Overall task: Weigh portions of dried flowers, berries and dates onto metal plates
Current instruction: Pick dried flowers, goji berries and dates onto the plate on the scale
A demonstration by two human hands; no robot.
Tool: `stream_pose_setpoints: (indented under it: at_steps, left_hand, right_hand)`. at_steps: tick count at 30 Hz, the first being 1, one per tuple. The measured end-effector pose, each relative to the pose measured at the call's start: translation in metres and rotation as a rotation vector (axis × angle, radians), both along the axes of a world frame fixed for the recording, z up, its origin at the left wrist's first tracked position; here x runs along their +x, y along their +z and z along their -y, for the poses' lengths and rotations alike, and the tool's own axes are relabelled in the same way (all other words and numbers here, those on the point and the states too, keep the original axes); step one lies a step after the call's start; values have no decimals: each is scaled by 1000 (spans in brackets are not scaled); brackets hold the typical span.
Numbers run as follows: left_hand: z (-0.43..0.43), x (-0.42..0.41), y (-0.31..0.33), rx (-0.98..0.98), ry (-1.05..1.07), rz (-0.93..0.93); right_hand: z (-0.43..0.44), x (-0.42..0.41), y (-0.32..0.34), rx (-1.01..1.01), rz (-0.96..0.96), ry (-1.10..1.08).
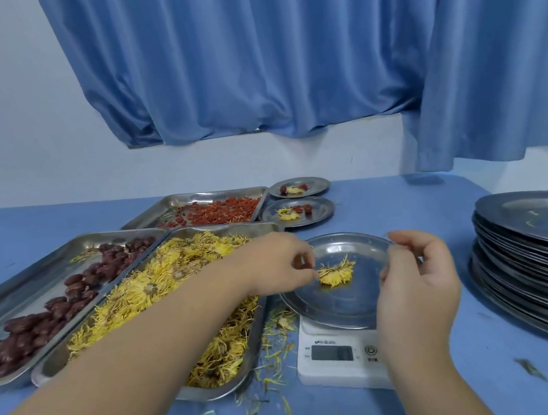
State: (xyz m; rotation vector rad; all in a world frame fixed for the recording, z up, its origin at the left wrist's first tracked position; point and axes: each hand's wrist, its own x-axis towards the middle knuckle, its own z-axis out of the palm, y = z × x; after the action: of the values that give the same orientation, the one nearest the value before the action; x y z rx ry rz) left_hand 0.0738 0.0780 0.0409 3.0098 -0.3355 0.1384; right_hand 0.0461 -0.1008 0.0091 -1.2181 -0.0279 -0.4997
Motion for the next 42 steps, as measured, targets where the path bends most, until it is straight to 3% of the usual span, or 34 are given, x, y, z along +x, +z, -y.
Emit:
stream_pose_setpoints:
  at_steps: [8,13,15,18,21,28,37,42]
  left_hand:
    - [-9,2,2,80,-33,-26]
    - [-47,14,30,150,127,64]
    - [-68,24,39,-7,235,99]
    - [-96,45,48,-409,432,240]
    - [-122,70,47,-511,594,325]
    - [-158,135,24,-344,760,88]
    - [-156,197,6,132,819,-237]
    - [-150,215,0,290,860,-285]
  right_hand:
    - [-6,12,17,-50,25,116]
    - [-4,56,53,-178,97,194]
    - [-5,73,61,-223,120,225]
    - [-10,97,66,-377,133,325]
    - [-17,117,63,-632,169,429]
    - [-10,147,48,-808,208,432]
    - [-4,165,34,-848,261,402]
    - [0,172,28,-970,302,324]
